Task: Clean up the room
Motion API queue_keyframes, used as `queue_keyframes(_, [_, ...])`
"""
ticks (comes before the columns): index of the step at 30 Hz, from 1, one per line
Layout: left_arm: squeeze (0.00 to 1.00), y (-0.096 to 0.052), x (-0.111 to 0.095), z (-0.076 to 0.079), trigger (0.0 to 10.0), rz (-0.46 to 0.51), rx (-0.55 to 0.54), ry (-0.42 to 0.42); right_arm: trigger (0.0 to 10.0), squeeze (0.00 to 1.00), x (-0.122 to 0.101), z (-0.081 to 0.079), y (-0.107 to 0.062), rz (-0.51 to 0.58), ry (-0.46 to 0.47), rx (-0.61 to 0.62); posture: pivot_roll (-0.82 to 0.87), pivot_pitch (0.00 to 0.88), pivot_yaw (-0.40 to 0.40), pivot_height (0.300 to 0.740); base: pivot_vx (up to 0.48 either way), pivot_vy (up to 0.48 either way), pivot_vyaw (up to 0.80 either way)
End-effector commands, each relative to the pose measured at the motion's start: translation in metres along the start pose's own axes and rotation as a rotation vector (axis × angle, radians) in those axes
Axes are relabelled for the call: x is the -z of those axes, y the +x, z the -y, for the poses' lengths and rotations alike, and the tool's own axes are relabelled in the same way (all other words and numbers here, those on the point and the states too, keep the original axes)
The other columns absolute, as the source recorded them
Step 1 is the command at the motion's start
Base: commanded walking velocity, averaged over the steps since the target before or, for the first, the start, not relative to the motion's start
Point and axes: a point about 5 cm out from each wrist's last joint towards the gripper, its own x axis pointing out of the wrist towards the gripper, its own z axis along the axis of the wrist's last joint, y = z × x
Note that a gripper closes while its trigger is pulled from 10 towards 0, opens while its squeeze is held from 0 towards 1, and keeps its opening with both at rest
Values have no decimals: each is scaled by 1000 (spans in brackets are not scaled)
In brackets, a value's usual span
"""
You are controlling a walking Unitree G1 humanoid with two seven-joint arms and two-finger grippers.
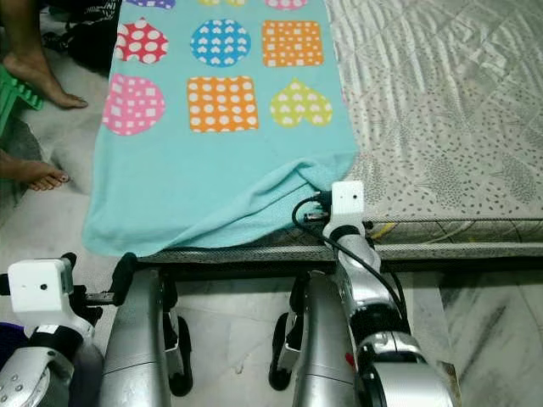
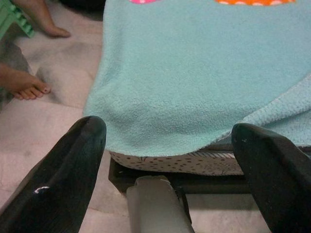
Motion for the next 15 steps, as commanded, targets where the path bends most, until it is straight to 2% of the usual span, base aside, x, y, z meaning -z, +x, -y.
queue_keyframes(1, [0, -1, 6, -3, 10000, -23, -1, -1, 10000, 0, 10, 3, -6, -42, 1, -9, 173, 336, -47, 550, 0, 0, 0])
queue_keyframes(6, [0, 2, 6, -3, 10000, -17, 1, -4, 10000, 0, 12, 12, -14, -54, 4, 15, 168, 324, -48, 550, 0, 0, 0])
queue_keyframes(13, [0, 7, 5, -3, 10000, -10, 1, -7, 10000, 0, 10, 8, -13, -63, 19, 11, 167, 314, -44, 550, 0, 0, 0])
queue_keyframes(14, [0, 8, 5, -3, 10000, -8, 1, -7, 10000, 1000, 9, 5, -13, -69, 26, 3, 170, 312, -45, 550, 0, 0, 0])
queue_keyframes(15, [0, 8, 5, -4, 10000, -7, 0, -7, 10000, 1000, 8, 4, -14, -71, 25, 0, 170, 311, -46, 550, 0, 0, 0])
